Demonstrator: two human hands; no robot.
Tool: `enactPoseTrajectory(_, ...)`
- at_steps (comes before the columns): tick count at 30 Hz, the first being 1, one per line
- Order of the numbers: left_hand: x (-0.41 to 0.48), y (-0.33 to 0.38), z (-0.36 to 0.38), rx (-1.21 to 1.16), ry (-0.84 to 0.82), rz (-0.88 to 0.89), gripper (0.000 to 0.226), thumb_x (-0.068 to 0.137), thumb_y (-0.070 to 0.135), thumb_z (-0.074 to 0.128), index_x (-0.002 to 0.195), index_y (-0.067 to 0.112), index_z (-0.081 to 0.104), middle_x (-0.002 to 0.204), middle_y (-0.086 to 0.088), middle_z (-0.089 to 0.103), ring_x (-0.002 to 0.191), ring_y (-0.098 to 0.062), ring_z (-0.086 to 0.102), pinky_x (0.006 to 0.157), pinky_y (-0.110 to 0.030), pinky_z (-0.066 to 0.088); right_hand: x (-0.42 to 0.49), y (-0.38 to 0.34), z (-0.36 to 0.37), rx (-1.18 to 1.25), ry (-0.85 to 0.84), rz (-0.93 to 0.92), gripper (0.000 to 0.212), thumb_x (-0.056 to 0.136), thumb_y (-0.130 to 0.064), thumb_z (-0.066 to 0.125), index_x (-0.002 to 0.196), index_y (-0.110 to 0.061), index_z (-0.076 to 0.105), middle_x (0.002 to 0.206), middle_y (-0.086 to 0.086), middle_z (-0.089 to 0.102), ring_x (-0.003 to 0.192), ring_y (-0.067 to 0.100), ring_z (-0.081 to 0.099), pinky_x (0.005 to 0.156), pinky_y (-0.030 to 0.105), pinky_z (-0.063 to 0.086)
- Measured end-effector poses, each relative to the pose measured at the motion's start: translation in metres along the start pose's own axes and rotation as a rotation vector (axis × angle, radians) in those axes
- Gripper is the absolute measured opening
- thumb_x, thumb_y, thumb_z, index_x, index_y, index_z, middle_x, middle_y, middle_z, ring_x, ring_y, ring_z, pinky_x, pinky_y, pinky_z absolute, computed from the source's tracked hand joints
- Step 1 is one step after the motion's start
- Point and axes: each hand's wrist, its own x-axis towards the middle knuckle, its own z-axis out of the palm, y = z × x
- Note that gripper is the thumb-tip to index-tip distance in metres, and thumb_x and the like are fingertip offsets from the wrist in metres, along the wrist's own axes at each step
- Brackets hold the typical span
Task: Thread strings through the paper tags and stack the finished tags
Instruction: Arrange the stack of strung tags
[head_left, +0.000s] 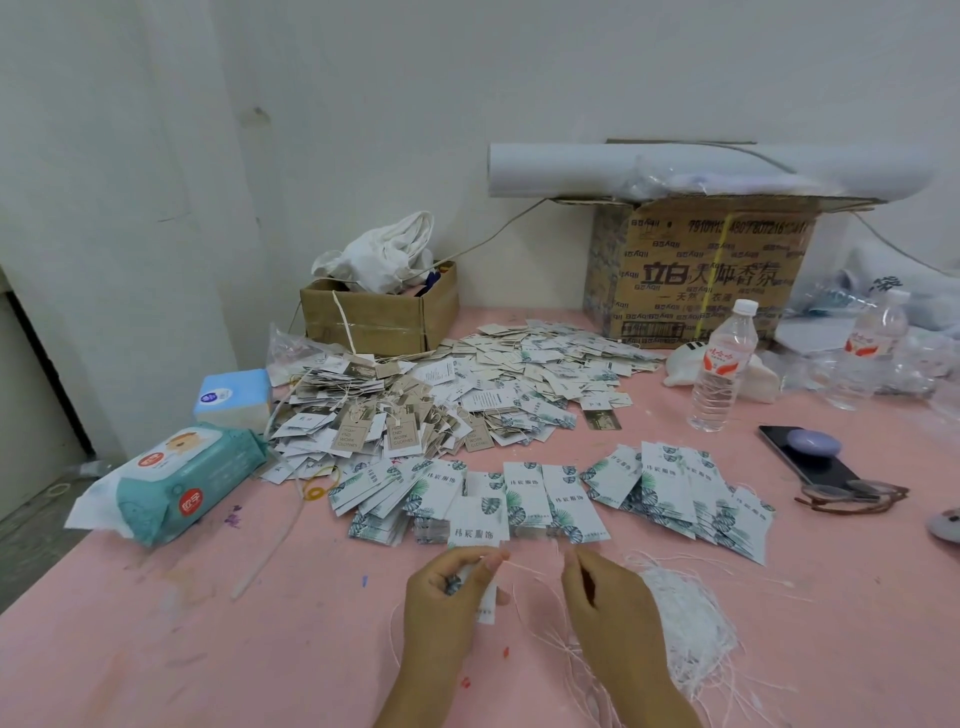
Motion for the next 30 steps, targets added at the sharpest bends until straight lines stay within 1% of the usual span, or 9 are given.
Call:
enactPoseTrajectory(3, 0.001, -0.001, -0.002, -0.035, 0.005, -0.021, 0.010, 0.076, 0.014, 0.073, 0.083, 0.010, 0.078, 0.073, -0.007, 0.075, 0.049, -0.012, 0.065, 0.045, -0.016, 0.047, 0.001, -0.001, 0.000, -0.051, 0.001, 0.070, 0.043, 0.095, -0.025, 0.049, 0.055, -0.028, 0.035, 0.044, -0.004, 0.034, 0.041, 0.010, 0.029, 0.043, 0.021, 0.022)
enactPoseTrajectory(7, 0.003, -0.003, -0.005, -0.088, 0.044, -0.026, 0.016, 0.067, 0.030, 0.070, 0.076, 0.021, 0.080, 0.063, -0.005, 0.071, 0.050, -0.008, 0.062, 0.046, -0.017, 0.047, 0.001, 0.002, 0.001, -0.100, -0.012, 0.123, 0.042, 0.094, -0.023, 0.049, 0.055, -0.026, 0.035, 0.047, -0.004, 0.035, 0.048, 0.010, 0.030, 0.046, 0.023, 0.021)
enactPoseTrajectory(12, 0.009, -0.006, -0.017, -0.192, 0.121, -0.050, 0.021, 0.071, 0.034, 0.067, 0.084, 0.022, 0.079, 0.068, 0.001, 0.070, 0.054, -0.008, 0.060, 0.062, -0.032, 0.045, 0.003, 0.006, 0.002, -0.113, -0.003, 0.165, 0.045, 0.096, -0.025, 0.048, 0.054, -0.026, 0.031, 0.045, -0.003, 0.029, 0.045, 0.010, 0.026, 0.046, 0.024, 0.017)
enactPoseTrajectory(14, 0.008, -0.006, -0.016, -0.181, 0.111, -0.050, 0.020, 0.071, 0.035, 0.068, 0.084, 0.025, 0.079, 0.072, 0.006, 0.073, 0.055, -0.007, 0.062, 0.062, -0.033, 0.046, 0.002, 0.008, 0.003, -0.117, 0.013, 0.161, 0.045, 0.097, -0.024, 0.047, 0.055, -0.027, 0.030, 0.046, -0.003, 0.030, 0.046, 0.010, 0.026, 0.046, 0.024, 0.018)
enactPoseTrajectory(18, 0.010, -0.005, -0.018, -0.144, 0.129, -0.049, 0.020, 0.070, 0.030, 0.072, 0.085, 0.020, 0.080, 0.070, 0.002, 0.072, 0.053, -0.010, 0.062, 0.060, -0.033, 0.050, 0.003, 0.009, 0.002, -0.059, 0.088, 0.133, 0.041, 0.097, -0.023, 0.048, 0.059, -0.028, 0.035, 0.052, -0.007, 0.039, 0.061, 0.012, 0.038, 0.049, 0.026, 0.026)
enactPoseTrajectory(21, 0.008, -0.004, -0.014, -0.054, 0.077, -0.023, 0.010, 0.075, 0.016, 0.074, 0.078, 0.024, 0.081, 0.075, 0.001, 0.075, 0.052, -0.015, 0.066, 0.048, -0.023, 0.052, 0.004, 0.005, -0.001, -0.018, 0.139, 0.009, 0.016, 0.092, -0.031, 0.055, 0.077, -0.030, 0.052, 0.075, -0.016, 0.054, 0.081, 0.009, 0.045, 0.067, 0.029, 0.038)
enactPoseTrajectory(23, 0.002, -0.003, -0.007, 0.016, -0.001, 0.017, 0.009, 0.071, 0.020, 0.077, 0.077, 0.026, 0.081, 0.083, 0.000, 0.077, 0.054, -0.020, 0.069, 0.048, -0.020, 0.051, 0.003, -0.001, 0.000, 0.180, 0.069, -0.046, 0.005, 0.091, -0.038, 0.059, 0.090, -0.033, 0.058, 0.088, -0.020, 0.060, 0.092, 0.000, 0.051, 0.077, 0.022, 0.040)
enactPoseTrajectory(25, -0.003, -0.004, -0.002, 0.102, -0.070, 0.083, 0.011, 0.068, 0.026, 0.077, 0.078, 0.027, 0.081, 0.086, 0.000, 0.077, 0.059, -0.023, 0.071, 0.053, -0.019, 0.052, 0.000, -0.010, 0.002, 0.462, -0.090, -0.037, 0.017, 0.086, -0.050, 0.058, 0.098, -0.039, 0.060, 0.095, -0.017, 0.065, 0.095, 0.001, 0.059, 0.080, 0.016, 0.043)
enactPoseTrajectory(30, 0.000, -0.013, -0.001, 0.221, -0.085, 0.178, 0.012, 0.073, 0.022, 0.077, 0.078, 0.034, 0.080, 0.084, 0.002, 0.076, 0.081, -0.018, 0.071, 0.075, -0.036, 0.057, -0.006, -0.015, 0.015, 0.654, -0.284, -0.069, 0.015, 0.089, -0.041, 0.061, 0.103, -0.042, 0.056, 0.078, -0.003, 0.063, 0.069, 0.009, 0.062, 0.062, 0.018, 0.045)
